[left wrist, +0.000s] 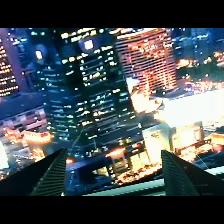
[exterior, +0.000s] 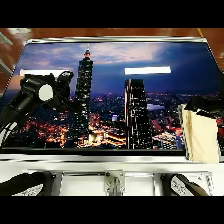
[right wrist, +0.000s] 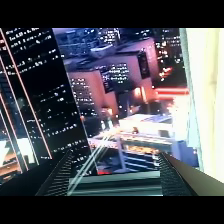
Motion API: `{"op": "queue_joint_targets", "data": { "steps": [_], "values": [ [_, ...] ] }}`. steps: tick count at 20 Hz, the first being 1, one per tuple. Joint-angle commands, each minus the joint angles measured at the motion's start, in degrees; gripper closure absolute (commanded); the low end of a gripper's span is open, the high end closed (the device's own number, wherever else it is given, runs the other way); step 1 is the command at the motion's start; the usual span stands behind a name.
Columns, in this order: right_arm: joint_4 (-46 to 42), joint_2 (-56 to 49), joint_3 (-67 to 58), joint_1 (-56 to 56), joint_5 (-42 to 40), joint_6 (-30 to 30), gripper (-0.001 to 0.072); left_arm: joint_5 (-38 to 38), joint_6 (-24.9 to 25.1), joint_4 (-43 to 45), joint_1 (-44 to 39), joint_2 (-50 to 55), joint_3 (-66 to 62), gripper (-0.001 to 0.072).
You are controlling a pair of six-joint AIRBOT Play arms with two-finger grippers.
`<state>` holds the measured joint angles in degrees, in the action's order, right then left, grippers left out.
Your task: Fold the shirts.
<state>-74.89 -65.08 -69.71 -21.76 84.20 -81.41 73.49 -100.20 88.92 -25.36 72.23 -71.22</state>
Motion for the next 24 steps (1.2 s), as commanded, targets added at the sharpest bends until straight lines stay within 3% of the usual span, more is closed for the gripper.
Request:
{"op": "queue_joint_targets", "data": {
  "steps": [1, 21, 24],
  "values": [
    [0.02, -0.04, 0.02, 0.07, 0.04, -0.02, 0.0043, 0.0, 0.0, 0.02, 0.04, -0.04, 0.02, -0.0004],
    [0.11, -0.04, 0.04, 0.07, -0.74, -0.04, 0.0043, -0.13, -0.63, -0.24, -0.02, -0.02, 0.02, -0.0005],
    [1.31, -0.04, 0.02, 0.07, -2.78, -0.02, 0.0043, -2.99, -0.61, -0.42, 0.0, 0.44, 0.04, -0.0004]
  ]
}}
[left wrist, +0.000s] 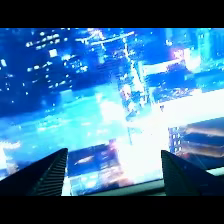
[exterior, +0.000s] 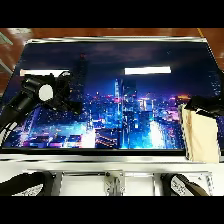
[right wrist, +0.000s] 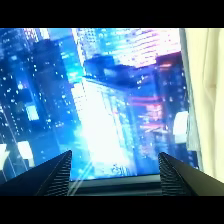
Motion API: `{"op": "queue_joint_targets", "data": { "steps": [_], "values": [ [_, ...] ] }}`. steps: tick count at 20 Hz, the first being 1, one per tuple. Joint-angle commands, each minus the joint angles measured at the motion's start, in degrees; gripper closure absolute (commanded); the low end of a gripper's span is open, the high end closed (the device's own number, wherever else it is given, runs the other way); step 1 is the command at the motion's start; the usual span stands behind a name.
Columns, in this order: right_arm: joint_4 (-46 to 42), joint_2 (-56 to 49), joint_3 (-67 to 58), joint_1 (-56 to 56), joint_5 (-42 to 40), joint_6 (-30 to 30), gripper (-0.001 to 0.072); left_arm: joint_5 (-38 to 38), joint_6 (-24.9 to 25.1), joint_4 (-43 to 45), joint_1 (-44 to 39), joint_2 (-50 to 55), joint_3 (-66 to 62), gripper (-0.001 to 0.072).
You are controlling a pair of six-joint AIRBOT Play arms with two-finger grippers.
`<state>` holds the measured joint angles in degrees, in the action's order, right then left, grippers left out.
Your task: Fold the shirts.
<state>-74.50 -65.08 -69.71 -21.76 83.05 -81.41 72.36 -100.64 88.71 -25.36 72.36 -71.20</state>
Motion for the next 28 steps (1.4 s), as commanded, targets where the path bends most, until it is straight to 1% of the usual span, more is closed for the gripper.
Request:
{"op": "queue_joint_targets", "data": {
  "steps": [1, 5, 6, 8, 10, 11, 13, 14, 16, 17, 19, 22, 25, 26, 27, 28],
  "values": [
    [0.98, -0.04, 0.04, 0.07, -2.25, -0.04, 0.0043, -1.84, -0.17, -0.2, 0.0, 0.63, 0.02, -0.0004],
    [0.66, -0.07, 0.04, 0.07, -3.02, 0.28, 0.0043, -1.44, -0.79, -1.95, -0.02, 1.25, 0.02, -0.0004],
    [0.66, -0.07, 0.04, 0.07, -3.69, 0.52, 0.0043, -2.38, -0.55, -1.44, 0.0, 1.55, 0.02, -0.0004],
    [0.79, -0.07, 0.04, 0.07, -5.07, 0.5, 0.0043, -6.29, -0.66, 4.31, 1.57, 2.67, -0.74, -0.001],
    [0.94, -0.11, 0.04, 0.07, -5.31, 0.52, 0.0043, -7.87, -0.61, 8.41, 7.02, 4.83, -4.96, -0.0013],
    [0.94, -0.11, 0.04, 0.07, -5.49, 0.52, 0.0044, -7.87, -0.61, 8.63, 10.8, 6.6, -8.09, -0.0012],
    [1.09, -0.11, 0.04, 0.07, -6.56, 0.44, 0.0044, -7.8, -0.7, 6.75, 19.04, 11.54, -15.3, -0.0012],
    [1.46, -0.11, 0.04, 0.07, -6.95, 0.44, 0.0043, -7.85, -1.64, 5.05, 22.86, 14.49, -18.75, -0.0012],
    [2.36, -0.11, 0.04, 0.07, -7.74, 0.46, 0.0044, -7.85, -4.09, 2.91, 28.35, 20.06, -23.85, -0.0012],
    [2.62, -0.11, 0.04, 0.07, -8.17, 0.5, 0.0044, -7.65, -4.24, 1.75, 30.27, 22.86, -25.62, -0.0012],
    [2.64, -0.11, 0.04, 0.07, -9.2, 0.52, 0.0043, -7.21, -3.96, 0.39, 31.52, 27.43, -26.67, -0.0013],
    [2.64, -0.11, 0.04, 0.07, -10.73, 0.52, 0.0044, -8.13, -4.04, 0.33, 31.08, 33.07, -26.67, -0.0012],
    [2.69, -0.11, 0.04, 0.09, -11.13, 0.44, 0.0044, -8.74, -4.22, -1.64, 30.49, 36.61, -26.67, -0.0011],
    [2.8, -0.11, 0.04, 0.07, -11.13, 0.39, 0.0044, -8.7, -4.83, -2.89, 30.29, 37.42, -26.67, -0.0001],
    [3.15, -0.11, 0.04, 0.09, -11.04, 0.31, 0.0044, -8.72, -6.78, -4.31, 30.08, 37.86, -26.64, 0.0006],
    [3.72, -0.11, 0.04, 0.09, -10.82, 0.28, 0.0043, -8.72, -8.48, -5.62, 29.92, 37.86, -26.67, 0.0188]
  ]
}}
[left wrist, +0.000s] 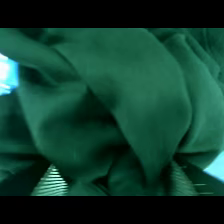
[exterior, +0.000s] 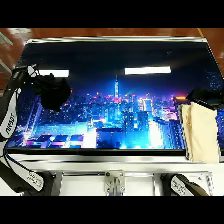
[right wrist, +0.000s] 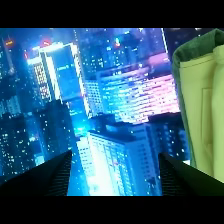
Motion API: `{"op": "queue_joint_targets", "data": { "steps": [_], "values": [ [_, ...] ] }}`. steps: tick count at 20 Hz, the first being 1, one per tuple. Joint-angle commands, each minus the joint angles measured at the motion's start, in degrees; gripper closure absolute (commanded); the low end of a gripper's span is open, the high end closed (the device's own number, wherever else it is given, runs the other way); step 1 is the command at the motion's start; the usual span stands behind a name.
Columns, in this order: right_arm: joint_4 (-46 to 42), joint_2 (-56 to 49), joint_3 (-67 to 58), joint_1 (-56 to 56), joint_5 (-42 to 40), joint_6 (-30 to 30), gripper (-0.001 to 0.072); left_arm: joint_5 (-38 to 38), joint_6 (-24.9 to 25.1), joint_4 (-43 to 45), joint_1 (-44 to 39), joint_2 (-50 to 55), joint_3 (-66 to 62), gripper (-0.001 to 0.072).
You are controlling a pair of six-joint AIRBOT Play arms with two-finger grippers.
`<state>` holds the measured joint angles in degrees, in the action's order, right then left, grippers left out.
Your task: Fold the shirts.
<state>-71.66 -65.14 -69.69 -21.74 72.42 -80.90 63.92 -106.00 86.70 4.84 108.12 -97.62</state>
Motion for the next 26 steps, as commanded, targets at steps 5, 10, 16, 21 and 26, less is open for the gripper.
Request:
{"op": "queue_joint_targets", "data": {
  "steps": [5, 10, 16, 21, 26],
  "values": [
    [3.39, -0.04, 0.02, 0.04, 4.87, 1.01, 0.0044, -0.31, 8.52, -8.72, -4.28, -6.71, -2.19, 0.0665],
    [13.88, 1.64, 0.0, 0.04, 11.13, 6.64, 0.0044, -0.42, 15.32, -8.74, -16.76, -30.38, -2.29, 0.0666],
    [16.09, 18.03, 0.0, 0.04, 8.39, 12.09, 0.0167, -4.83, 10.01, -8.68, -37.44, -47.39, -2.27, 0.0665],
    [14.27, 26.03, 0.07, 0.07, 13.86, 11.91, 0.016, -4.94, 5.51, -6.97, -48.15, -44.83, 6.14, 0.0665],
    [14.19, 26.01, 10.67, 0.07, 15.91, 9.38, 0.016, -11.08, -0.46, -7.8, -49.11, -39.21, 26.27, 0.0665]
  ]
}}
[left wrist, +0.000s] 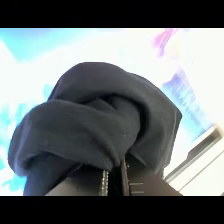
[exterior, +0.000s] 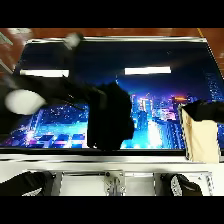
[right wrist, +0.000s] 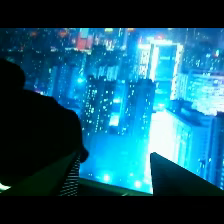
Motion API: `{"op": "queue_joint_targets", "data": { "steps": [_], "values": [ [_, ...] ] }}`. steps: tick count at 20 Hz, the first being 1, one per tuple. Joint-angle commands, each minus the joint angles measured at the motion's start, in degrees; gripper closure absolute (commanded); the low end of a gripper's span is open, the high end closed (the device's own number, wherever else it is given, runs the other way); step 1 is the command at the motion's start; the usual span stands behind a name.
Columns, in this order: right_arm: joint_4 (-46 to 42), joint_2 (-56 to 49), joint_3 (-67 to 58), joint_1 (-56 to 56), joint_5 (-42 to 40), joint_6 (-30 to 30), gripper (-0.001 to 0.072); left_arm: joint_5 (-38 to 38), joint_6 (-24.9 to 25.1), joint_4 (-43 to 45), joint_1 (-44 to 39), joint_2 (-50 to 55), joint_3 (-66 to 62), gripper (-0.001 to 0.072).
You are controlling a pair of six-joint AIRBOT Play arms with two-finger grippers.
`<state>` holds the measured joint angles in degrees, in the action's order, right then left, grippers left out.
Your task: Fold the shirts.
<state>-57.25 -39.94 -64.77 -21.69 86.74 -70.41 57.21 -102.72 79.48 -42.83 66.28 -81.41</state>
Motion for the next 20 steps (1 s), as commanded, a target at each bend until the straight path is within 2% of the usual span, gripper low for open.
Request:
{"op": "queue_joint_targets", "data": {
  "steps": [1, 3, 4, 5, 6, 10, 12, 13, 17, 20],
  "values": [
    [-0.24, 0.81, 9.42, 0.02, 1.4, -1.11, 0.016, -6.4, -5.16, -2.1, -1.44, 3.89, 13.09, 0.0665],
    [-0.15, 0.81, 16.68, 0.02, -0.02, -1.07, 0.0159, -8.74, -4.74, -6.67, -1.42, 6.56, 15.98, 0.0661],
    [0.28, 0.81, 19.3, 0.02, -1.38, -1.07, 0.0148, -8.74, -3.56, -7.76, -1.33, 7.67, 15.63, 0.0535],
    [1.68, 0.81, 21.4, 0.02, -3.17, -1.05, 0.0037, -8.59, -3.41, -7.58, -1.03, 7.96, 15.13, 0.0264],
    [3.74, 0.81, 22.73, 0.02, -4.92, -1.05, 0.0037, -7.32, -2.89, -7.43, 0.07, 7.82, 14.23, 0.0037],
    [9.6, -2.25, 23.85, 0.02, -8.76, -1.07, 0.0037, 10.08, 5.97, -4.98, 10.78, 6.27, 10.69, 0.0035],
    [9.64, -6.43, 23.85, 0.02, -7.69, -0.79, 0.0038, 18.58, 8.46, -3.56, 16.37, 5.6, 12.37, 0.0035],
    [9.73, -8.79, 23.85, 0.02, -7.39, -0.42, 0.0038, 20.09, 9.11, -3.61, 18.51, 4.96, 14.69, 0.0035],
    [8.52, -17.25, 23.85, 8.48, -8.72, -0.17, 0.0038, 18.6, 8.7, -3.69, 22.58, 1.55, 29.55, 0.0035],
    [8.41, -22.77, 23.85, 16.72, -13.42, -0.46, 0.0038, 12.98, 7.23, -5.49, 22.56, 1.66, 36.74, 0.0035]
  ]
}}
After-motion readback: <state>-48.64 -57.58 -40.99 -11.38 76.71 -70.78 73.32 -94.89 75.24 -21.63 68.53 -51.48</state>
